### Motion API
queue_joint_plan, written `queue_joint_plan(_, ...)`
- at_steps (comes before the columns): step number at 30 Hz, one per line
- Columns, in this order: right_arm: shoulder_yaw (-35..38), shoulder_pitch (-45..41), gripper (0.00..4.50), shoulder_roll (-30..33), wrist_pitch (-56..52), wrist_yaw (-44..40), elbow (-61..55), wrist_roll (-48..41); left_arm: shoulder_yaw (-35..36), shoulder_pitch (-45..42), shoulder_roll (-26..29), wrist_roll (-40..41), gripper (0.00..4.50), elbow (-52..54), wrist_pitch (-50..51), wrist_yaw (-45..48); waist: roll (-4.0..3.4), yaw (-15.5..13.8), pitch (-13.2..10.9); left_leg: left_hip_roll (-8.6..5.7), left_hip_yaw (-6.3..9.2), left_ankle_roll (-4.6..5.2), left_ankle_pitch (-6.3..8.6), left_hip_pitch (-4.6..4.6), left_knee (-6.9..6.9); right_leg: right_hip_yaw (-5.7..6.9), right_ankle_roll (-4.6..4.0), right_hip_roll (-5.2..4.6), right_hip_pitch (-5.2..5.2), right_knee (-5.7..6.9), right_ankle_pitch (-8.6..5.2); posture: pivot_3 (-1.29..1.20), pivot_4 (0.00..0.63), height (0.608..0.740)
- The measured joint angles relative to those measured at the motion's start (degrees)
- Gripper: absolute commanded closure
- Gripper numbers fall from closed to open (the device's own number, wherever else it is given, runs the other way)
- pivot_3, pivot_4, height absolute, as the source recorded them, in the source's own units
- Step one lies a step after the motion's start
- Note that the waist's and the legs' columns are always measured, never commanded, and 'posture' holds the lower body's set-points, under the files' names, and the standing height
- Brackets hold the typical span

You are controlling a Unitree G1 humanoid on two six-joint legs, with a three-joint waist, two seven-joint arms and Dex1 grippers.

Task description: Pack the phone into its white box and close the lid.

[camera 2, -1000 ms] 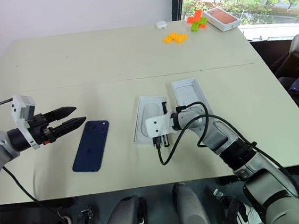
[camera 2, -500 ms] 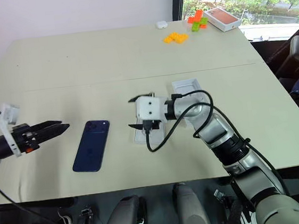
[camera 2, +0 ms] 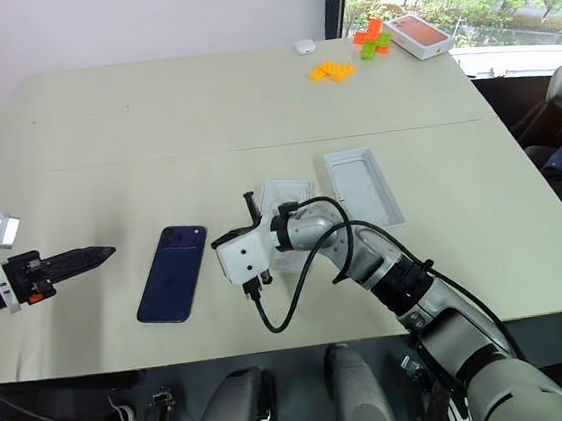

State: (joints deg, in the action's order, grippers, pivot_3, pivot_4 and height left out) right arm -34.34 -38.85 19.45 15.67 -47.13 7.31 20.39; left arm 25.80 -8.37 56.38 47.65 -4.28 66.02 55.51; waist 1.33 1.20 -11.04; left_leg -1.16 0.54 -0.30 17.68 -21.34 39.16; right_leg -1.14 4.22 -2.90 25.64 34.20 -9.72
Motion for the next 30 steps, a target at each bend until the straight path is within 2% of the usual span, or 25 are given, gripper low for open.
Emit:
queue_joint_plan(4,-1.05,-0.77,4.50,-1.34,2.57,0.85,2.20,1.95,-0.16,0.04,-0.14,0.96,0.04,-0.13,3.57,-0.11,0.00,0.04,0.00,0.01,0.01,0.00,0.00,0.01,0.00,0.00,0.00,0.03,0.02,0.04,0.00,0.00,0.150,0.740)
queue_joint_plan(11,-3.93,-5.29,4.50,-2.22,4.72,-0.62,5.04,7.60,-2.79,-1.03,-3.90,1.85,0.04,0.73,8.57,-3.14,0.01,-0.10,0.01,0.00,0.03,-0.01,-0.01,0.00,0.00,0.01,0.02,0.03,0.01,0.05,0.02,0.00,0.150,0.740)
queue_joint_plan(14,-5.79,-5.40,4.50,-2.91,-0.80,-6.54,6.35,7.93,-3.38,-3.48,-5.56,2.70,0.04,1.54,10.83,-5.11,0.06,-0.20,0.03,-0.02,0.07,-0.03,-0.02,-0.01,0.01,0.03,0.00,0.02,-0.01,0.05,0.04,0.00,0.150,0.740)
queue_joint_plan(21,-3.99,-7.48,4.50,-8.40,-17.78,-15.65,6.36,3.52,-4.99,-4.34,-7.03,1.64,0.04,2.81,9.56,-7.29,0.05,0.18,0.03,0.02,0.09,-0.05,-0.03,0.05,-0.01,0.04,0.08,0.06,0.00,0.09,0.12,0.00,0.150,0.740)
queue_joint_plan(23,-3.11,-7.68,4.50,-11.15,-24.63,-16.29,6.60,2.82,-5.03,-4.46,-7.16,1.60,0.04,2.27,9.87,-7.48,0.05,0.23,0.03,0.03,0.10,-0.06,-0.03,0.04,-0.01,0.04,0.06,0.07,0.02,0.12,0.12,0.00,0.150,0.740)
queue_joint_plan(30,-3.10,-7.96,4.50,-13.47,-29.92,-15.08,7.07,2.47,-6.05,-5.18,-8.42,1.25,0.04,2.21,8.91,-8.32,0.01,0.04,0.04,-0.02,0.11,-0.10,-0.05,0.07,-0.02,0.06,0.06,0.00,0.01,0.13,0.12,0.00,0.150,0.740)
